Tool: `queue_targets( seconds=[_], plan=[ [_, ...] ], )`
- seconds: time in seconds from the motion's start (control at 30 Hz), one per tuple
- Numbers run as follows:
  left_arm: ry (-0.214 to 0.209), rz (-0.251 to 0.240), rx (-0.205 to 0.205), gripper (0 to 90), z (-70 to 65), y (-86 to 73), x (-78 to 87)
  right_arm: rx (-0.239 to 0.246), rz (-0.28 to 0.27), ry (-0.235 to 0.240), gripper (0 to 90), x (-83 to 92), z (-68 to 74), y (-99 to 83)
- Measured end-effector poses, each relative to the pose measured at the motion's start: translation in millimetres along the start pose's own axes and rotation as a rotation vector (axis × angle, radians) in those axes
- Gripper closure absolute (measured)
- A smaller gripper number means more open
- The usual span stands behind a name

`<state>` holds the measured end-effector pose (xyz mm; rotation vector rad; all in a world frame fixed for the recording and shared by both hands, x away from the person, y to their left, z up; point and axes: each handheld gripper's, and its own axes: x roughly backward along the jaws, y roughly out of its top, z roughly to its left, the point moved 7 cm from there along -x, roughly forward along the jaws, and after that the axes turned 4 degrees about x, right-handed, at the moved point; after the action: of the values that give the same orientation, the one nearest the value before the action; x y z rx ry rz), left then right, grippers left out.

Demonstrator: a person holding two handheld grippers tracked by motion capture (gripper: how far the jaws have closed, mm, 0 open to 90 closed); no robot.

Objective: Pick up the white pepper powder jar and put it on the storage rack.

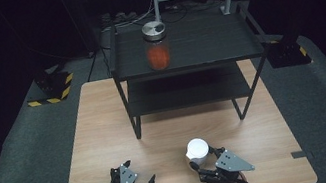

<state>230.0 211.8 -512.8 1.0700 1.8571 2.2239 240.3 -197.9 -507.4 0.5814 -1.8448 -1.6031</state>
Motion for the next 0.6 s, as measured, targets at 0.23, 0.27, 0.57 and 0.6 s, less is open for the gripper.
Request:
queue_targets(
  seconds=[0.23, 0.27, 0.57, 0.6],
  plan=[
    [-0.001, 0.000, -0.001, 0.6, 0.1, 0.0, 0.1, -0.021, -0.049, -0.027, 29.9, 13.6, -9.0, 7.5],
    [-0.002, 0.000, 0.000, 0.6, 0.1, -0.1, 0.1, -0.024, -0.059, -0.035, 29.9, 17.6, -12.2, 9.5],
    [-0.002, -0.002, 0.001, 0.6, 0.4, -0.3, 0.3, -0.038, -0.112, -0.085, 30.0, 37.8, -25.5, 19.7],
    [-0.002, -0.002, 0.001, 0.6, 0.5, -0.2, 0.3, -0.036, -0.117, -0.088, 30.0, 39.5, -26.3, 20.9]
  ],
)
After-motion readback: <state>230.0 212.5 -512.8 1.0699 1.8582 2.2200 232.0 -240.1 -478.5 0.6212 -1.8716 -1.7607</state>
